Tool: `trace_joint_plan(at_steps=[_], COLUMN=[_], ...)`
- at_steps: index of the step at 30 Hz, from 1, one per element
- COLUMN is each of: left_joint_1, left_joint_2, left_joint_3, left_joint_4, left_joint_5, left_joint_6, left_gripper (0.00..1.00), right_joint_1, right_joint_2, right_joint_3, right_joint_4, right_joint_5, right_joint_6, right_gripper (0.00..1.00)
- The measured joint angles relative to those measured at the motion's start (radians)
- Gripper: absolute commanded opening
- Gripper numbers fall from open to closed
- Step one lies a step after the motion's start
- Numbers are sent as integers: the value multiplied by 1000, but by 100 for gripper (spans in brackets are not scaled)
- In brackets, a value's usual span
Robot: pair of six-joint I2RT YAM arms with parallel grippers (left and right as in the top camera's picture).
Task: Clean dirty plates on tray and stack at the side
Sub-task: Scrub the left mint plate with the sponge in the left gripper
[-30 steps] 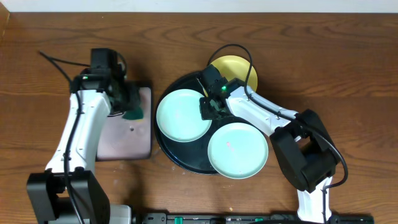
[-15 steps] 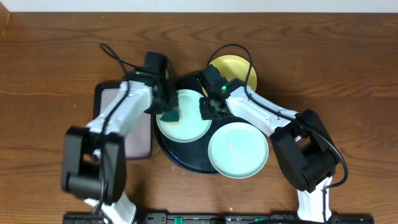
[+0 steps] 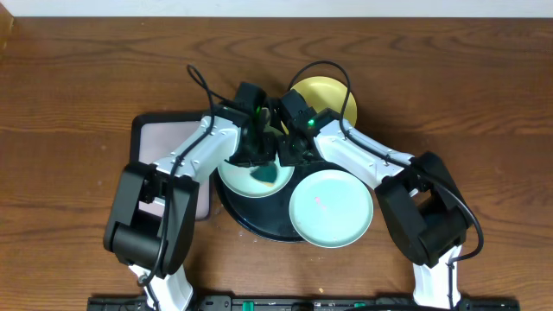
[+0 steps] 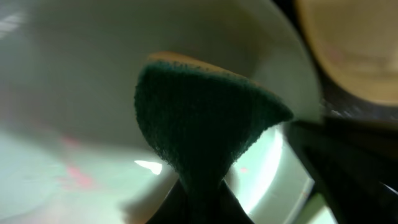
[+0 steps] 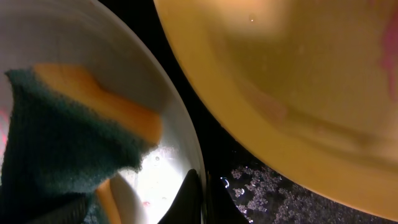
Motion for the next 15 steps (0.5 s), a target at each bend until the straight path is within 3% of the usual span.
trace_joint_plan(at_steps=[3, 10, 15], left_joint_1=[11, 58, 60], left_joint_2=[0, 0, 0], left_joint_3=[0, 0, 0], left_joint_4=[2, -4, -43], left_joint_5=[-24, -287, -332], left_joint_6=[-12, -169, -210], left_gripper=[7, 7, 7], right_joint_1=[0, 0, 0], right_joint_2=[0, 0, 0], right_joint_3=[0, 0, 0], right_joint_4=[0, 0, 2], right_joint_5=[1, 0, -4], right_joint_6=[0, 0, 0], right_gripper=[1, 1, 1])
